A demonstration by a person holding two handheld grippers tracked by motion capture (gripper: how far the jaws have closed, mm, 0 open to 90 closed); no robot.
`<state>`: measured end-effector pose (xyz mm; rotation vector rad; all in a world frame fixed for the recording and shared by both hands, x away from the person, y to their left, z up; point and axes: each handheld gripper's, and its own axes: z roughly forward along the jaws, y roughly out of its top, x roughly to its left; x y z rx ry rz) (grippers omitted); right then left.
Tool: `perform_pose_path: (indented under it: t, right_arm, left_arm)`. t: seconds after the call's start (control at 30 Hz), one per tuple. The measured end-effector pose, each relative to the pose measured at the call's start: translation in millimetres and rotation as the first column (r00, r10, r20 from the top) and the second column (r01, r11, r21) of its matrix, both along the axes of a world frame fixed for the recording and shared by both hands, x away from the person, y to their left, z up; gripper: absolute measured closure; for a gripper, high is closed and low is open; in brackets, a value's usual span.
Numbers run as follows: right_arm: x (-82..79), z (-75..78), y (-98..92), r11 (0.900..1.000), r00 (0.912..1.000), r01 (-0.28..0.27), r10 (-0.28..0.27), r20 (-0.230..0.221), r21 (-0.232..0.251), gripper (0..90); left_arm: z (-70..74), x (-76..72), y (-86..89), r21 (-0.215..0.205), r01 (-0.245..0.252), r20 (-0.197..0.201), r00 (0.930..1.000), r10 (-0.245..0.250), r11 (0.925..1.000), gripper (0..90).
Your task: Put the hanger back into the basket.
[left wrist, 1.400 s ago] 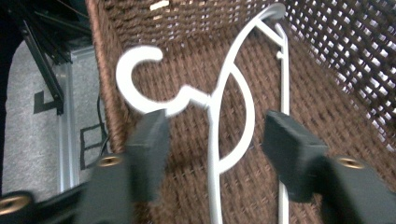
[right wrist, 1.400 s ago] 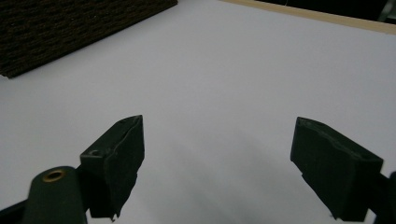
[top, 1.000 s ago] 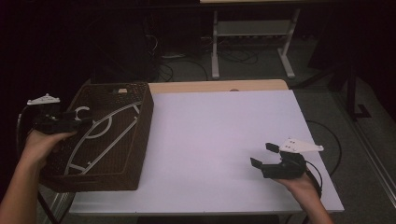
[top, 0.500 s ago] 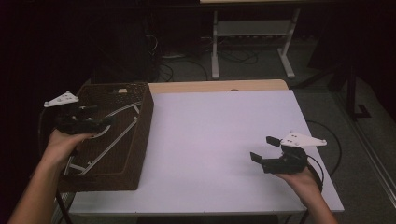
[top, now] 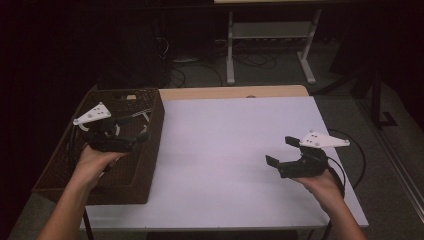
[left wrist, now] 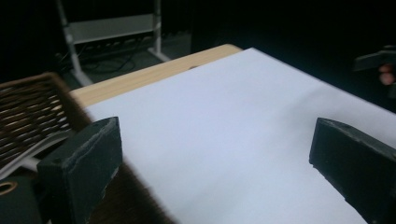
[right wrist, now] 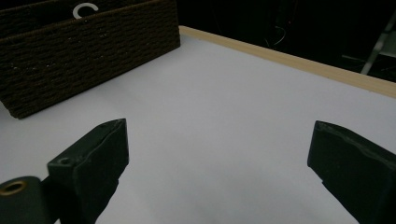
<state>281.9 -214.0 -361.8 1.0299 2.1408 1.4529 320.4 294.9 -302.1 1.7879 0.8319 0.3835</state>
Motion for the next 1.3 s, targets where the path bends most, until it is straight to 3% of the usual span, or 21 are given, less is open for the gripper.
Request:
perform_pose_path:
  t: [0.37,0.53,0.77,1.3]
  right_arm:
    - [6.0,17.5,4.5,0.998,0.9987,-0.016,0.013,0.049,0.059,2.5]
    - [11.9,28.4,5.9,0.996,0.9961,-0.026,0.018,0.087,0.090,2.4]
    - [14.0,34.7,7.0,0.990,0.9943,-0.033,0.018,0.106,0.139,1.5]
    - [11.9,36.2,2.5,0.988,0.9895,-0.016,-0.006,0.144,0.153,0.2]
  left_arm:
    - [-11.4,-14.4,-34.5,-0.047,0.067,0.039,0.9971,-0.065,0.9966,2.5]
    - [-17.1,-17.2,-37.1,-0.072,0.074,0.059,0.9958,-0.070,0.9947,2.5]
    - [-23.0,-17.9,-37.3,-0.092,0.079,0.064,0.9953,-0.074,0.9926,2.5]
    - [-25.6,-21.1,-35.4,-0.121,0.085,0.071,0.9945,-0.077,0.9890,2.5]
